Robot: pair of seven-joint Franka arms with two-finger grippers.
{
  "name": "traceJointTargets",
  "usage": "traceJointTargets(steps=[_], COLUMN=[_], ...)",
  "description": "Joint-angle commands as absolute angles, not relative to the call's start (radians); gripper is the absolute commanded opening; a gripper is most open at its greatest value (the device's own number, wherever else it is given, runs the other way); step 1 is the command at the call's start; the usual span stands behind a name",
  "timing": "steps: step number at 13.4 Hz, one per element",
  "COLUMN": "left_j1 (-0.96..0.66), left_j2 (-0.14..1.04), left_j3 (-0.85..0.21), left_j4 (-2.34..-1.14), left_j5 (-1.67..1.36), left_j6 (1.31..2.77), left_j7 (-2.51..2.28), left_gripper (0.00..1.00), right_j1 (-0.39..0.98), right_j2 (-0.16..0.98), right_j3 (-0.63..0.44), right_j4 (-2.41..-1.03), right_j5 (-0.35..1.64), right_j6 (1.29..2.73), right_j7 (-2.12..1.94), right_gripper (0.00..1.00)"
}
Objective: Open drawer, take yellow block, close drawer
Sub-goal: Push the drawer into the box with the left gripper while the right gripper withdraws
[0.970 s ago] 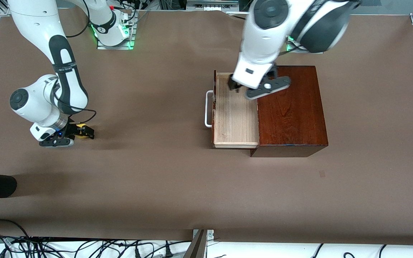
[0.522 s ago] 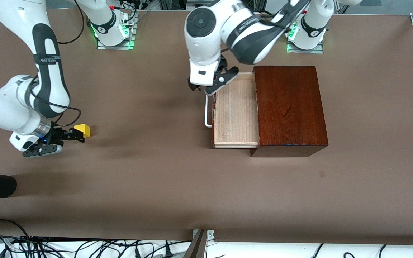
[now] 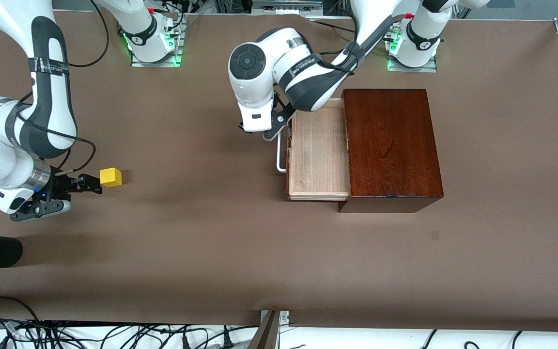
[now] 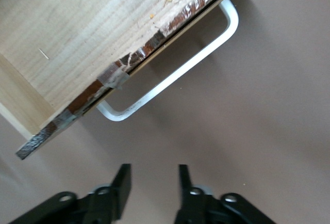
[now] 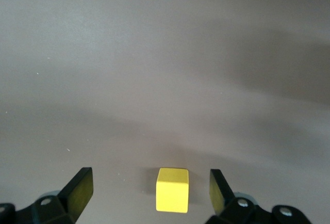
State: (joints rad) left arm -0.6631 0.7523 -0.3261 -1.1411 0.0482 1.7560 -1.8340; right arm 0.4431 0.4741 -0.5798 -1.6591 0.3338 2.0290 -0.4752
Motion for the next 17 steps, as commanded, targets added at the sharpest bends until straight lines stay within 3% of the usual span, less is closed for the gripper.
traceJointTargets(steps=[1, 4, 11, 17], left_j1=[-0.681, -0.678, -0.666, -0.647], left_j2=[0.817, 0.834, 0.842, 0.844], left_j3=[-0.311, -0.302, -0.281, -0.282], left_j4=[-1.085, -1.085, -1.104, -1.114], left_j5=[0.086, 0.143, 0.181, 0.248], left_j6=[1.755, 1.767, 1.741, 1.723], left_j7=[-1.853, -1.853, -1.861, -1.853], left_gripper=[0.0, 0.0, 0.0, 0.0], right_j1=[0.445, 0.428, 0.238, 0.144], right_j2=[0.473, 0.418, 0.201, 0.032], right_j3=[-0.568, -0.526, -0.227, -0.153], right_j4=[-1.612, -1.615, -1.629, -1.664], right_j5=[0.27, 0.217, 0.029, -0.002], right_j6=[1.977, 1.944, 1.786, 1.666], right_j7=[-0.396, -0.358, -0.105, -0.055], right_gripper=[1.0, 1.0, 1.0, 1.0])
